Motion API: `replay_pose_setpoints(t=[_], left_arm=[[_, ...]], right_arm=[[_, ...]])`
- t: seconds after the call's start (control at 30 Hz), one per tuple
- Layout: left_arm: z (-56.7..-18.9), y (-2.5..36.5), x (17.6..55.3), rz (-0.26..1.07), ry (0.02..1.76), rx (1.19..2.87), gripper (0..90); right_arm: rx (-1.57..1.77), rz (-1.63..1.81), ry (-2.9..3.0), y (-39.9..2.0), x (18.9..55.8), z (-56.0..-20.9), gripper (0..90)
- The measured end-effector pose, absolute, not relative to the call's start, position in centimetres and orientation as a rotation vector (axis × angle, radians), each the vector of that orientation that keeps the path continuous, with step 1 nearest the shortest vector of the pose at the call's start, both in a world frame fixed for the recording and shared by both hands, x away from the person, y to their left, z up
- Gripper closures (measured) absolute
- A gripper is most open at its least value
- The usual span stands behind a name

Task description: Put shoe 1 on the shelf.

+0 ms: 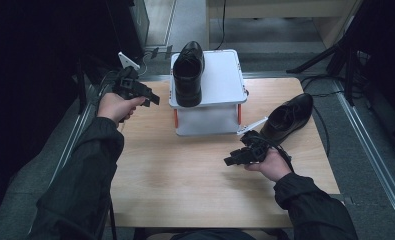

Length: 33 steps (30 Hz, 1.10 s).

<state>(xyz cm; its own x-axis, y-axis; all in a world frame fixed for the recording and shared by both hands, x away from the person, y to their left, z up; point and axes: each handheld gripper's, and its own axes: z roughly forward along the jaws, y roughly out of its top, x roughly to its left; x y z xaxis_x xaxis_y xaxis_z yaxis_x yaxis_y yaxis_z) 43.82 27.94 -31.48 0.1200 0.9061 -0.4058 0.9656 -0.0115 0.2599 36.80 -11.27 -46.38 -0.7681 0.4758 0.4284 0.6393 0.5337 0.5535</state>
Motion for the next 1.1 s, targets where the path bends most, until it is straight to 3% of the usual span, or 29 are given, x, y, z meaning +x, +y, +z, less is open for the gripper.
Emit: replay_pose_setpoints(t=[0.33,0.57,1.1], left_arm=[[-36.9,28.7,42.6,-0.241,1.792,1.913,49.6],[-39.9,29.1,41.1,-0.210,1.798,1.962,49.2],[-42.2,28.1,38.0,-0.234,1.713,1.958,47.3]], right_arm=[[-0.980,-1.081,-2.548,-12.1,37.8,-45.5,52.6],[-1.035,-1.075,-2.553,-13.2,38.5,-44.9,52.6],[-1.137,-1.070,-2.564,-15.6,41.1,-42.3,53.3]])
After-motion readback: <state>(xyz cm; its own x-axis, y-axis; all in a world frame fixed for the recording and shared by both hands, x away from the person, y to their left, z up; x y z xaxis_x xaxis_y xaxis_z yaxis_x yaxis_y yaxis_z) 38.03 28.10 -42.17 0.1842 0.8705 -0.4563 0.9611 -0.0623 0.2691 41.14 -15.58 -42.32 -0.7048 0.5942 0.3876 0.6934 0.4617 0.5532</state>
